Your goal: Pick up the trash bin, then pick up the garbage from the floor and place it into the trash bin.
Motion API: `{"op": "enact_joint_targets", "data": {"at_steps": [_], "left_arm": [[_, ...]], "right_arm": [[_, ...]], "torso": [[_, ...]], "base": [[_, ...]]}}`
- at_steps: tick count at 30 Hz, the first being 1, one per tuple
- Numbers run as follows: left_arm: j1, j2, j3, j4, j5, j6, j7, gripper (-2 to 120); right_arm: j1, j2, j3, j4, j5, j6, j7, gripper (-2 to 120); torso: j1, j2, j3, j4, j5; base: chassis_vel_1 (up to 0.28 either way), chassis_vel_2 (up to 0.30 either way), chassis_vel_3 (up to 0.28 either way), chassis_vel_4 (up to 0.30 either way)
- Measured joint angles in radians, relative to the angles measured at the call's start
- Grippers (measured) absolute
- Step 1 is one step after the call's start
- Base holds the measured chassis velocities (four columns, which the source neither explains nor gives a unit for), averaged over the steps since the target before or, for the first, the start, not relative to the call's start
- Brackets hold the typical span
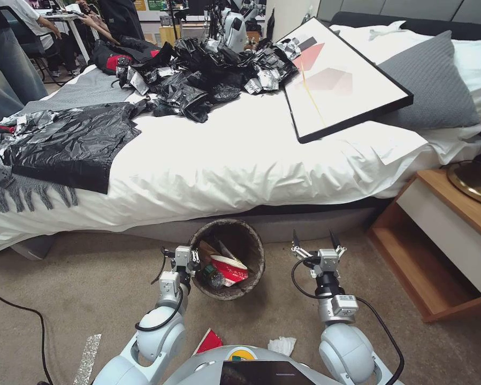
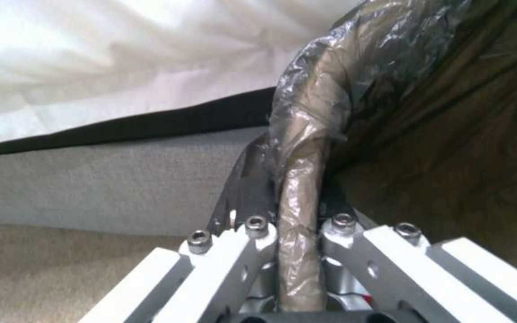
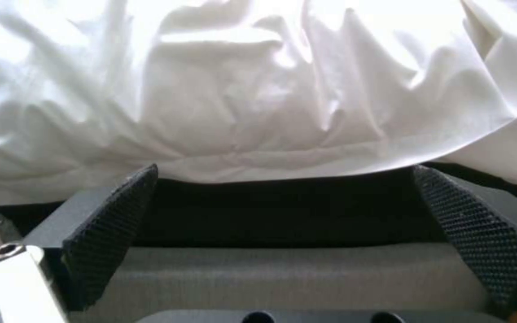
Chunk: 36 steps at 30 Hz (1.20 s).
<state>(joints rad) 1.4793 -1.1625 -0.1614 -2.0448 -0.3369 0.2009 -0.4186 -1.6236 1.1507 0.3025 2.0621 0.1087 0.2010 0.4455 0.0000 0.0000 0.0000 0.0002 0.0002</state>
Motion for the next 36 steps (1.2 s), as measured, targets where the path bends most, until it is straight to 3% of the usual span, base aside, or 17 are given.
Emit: {"op": "enact_joint_targets", "data": {"at_steps": [36], "left_arm": [[-0.004, -0.006, -0.006, 0.001, -0.001, -0.002, 0.002, 2]], "right_arm": [[0.013, 0.017, -0.007, -0.010, -0.004, 0.004, -0.001, 100]], "torso": [[0.000, 0.000, 0.000, 0.0001, -0.0002]], "base": [[0.101, -0.102, -0.099, 0.102]]}}
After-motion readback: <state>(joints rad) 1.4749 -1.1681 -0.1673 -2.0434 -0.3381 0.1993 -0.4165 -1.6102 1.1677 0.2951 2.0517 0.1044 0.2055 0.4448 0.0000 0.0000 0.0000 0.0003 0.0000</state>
